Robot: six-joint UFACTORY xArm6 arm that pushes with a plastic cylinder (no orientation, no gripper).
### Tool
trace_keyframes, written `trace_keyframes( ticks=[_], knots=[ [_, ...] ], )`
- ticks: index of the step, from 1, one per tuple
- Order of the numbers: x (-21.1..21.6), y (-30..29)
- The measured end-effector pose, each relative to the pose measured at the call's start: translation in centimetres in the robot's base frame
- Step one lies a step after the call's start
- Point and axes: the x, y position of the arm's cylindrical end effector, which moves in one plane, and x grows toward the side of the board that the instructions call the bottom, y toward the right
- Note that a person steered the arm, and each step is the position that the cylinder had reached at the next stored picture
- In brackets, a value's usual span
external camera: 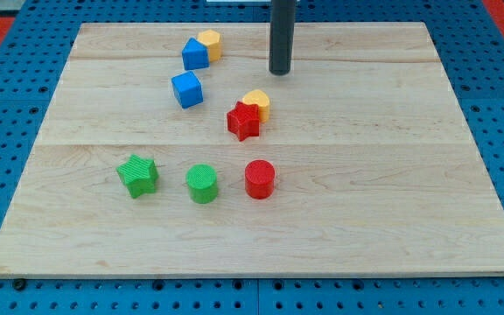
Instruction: Move the yellow hexagon into the yellow heart
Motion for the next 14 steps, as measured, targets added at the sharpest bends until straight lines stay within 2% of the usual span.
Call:
trace_keyframes(
  ticks=[1,3,5,7,11,13,14],
  knots=[
    [-4.6,-1.5],
    [-6.1,-15.3],
    [-4.7,-13.8],
    [-0.5,-13.6],
    [0.3,-10.3],
    [4.8,-9.5],
    [5.7,-9.1]
  ],
)
